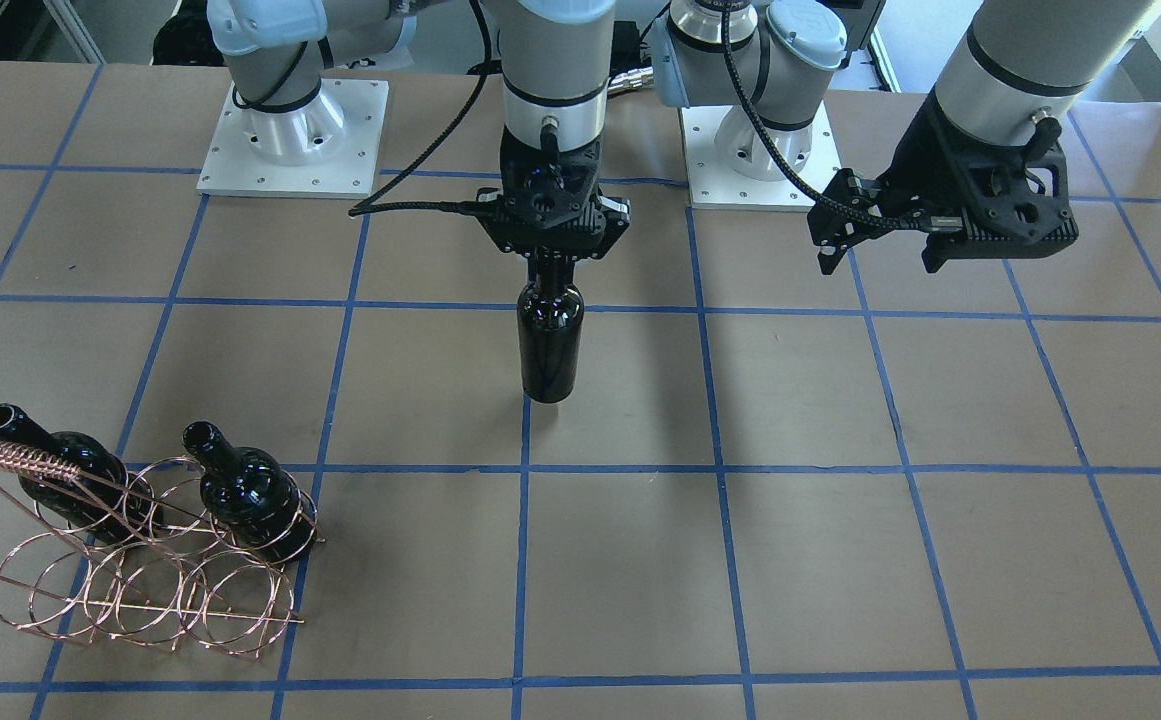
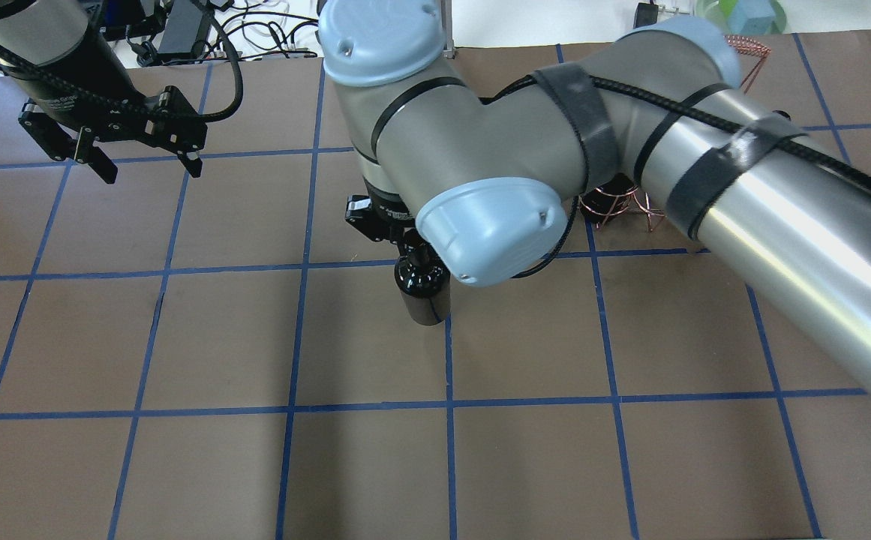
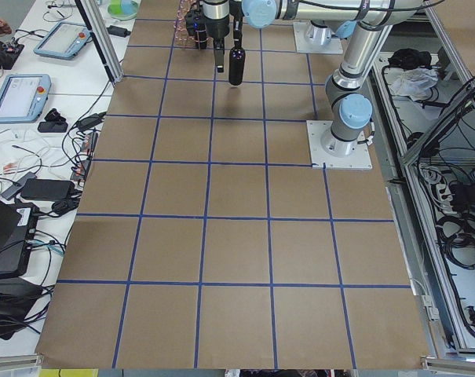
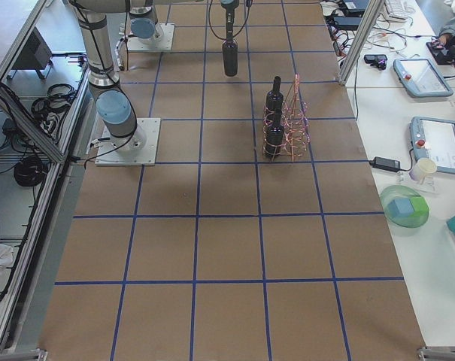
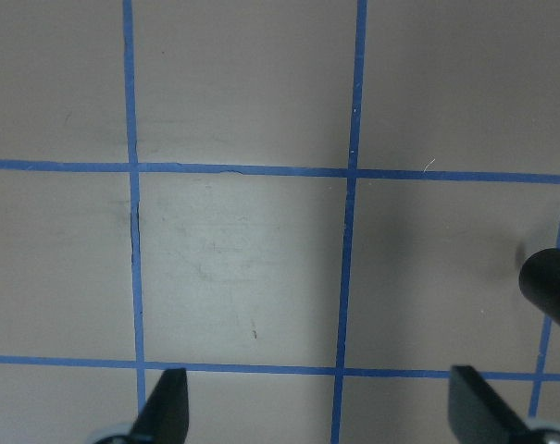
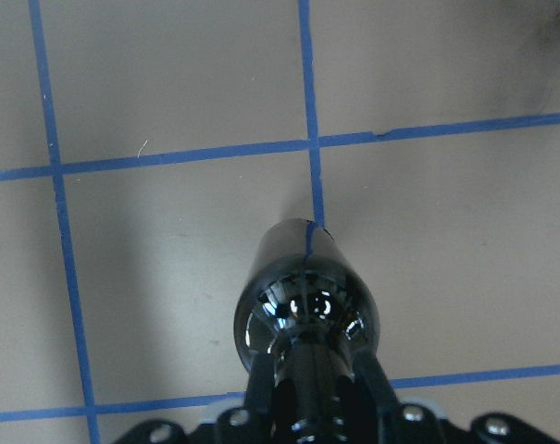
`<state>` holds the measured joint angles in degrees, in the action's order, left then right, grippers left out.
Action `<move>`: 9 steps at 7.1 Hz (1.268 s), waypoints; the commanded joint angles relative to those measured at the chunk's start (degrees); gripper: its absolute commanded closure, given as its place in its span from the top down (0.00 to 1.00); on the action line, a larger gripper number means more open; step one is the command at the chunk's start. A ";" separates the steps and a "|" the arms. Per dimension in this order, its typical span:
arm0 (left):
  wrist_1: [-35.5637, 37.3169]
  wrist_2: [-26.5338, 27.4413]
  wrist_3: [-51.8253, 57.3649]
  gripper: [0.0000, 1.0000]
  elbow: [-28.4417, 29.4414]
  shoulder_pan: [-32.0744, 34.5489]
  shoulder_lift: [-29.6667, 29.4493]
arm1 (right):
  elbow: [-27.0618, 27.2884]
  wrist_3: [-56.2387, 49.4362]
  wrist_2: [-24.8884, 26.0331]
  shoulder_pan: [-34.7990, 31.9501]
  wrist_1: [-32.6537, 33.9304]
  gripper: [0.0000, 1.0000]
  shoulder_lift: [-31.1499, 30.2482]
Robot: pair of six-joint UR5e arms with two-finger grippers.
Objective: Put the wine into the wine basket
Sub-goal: 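Lift the bottle with the right gripper over the copper wine rack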
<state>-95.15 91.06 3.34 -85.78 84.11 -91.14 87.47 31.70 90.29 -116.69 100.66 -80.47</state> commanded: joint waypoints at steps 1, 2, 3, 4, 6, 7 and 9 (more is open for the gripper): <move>-0.04 0.00 0.00 1.00 0.00 0.01 0.00 | -0.46 -9.50 -0.11 10.46 -5.35 0.03 -5.90; -0.04 0.00 -0.09 1.00 0.00 0.01 0.00 | -1.50 -15.12 0.41 16.26 -10.60 0.02 -7.66; -0.04 0.00 0.00 1.00 0.00 0.01 0.00 | -3.86 -24.66 0.85 22.67 -14.05 0.01 -8.46; -0.21 0.00 0.00 1.00 0.00 0.01 0.00 | -6.23 -32.50 0.77 29.43 -16.61 0.01 -8.56; -1.00 0.00 -0.26 1.00 0.00 0.01 0.00 | -9.93 -41.44 0.77 35.99 -16.72 0.02 -7.78; -1.00 0.00 -0.26 1.00 0.00 0.01 0.00 | -12.73 -41.54 0.68 36.01 -16.55 0.02 -4.90; -1.18 0.00 -0.26 1.00 -0.09 0.01 0.00 | -16.10 -42.07 0.07 36.01 -15.59 0.01 -0.40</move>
<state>-96.19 91.06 3.08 -85.80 84.11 -91.14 73.10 -9.81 90.64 -80.83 84.37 -83.41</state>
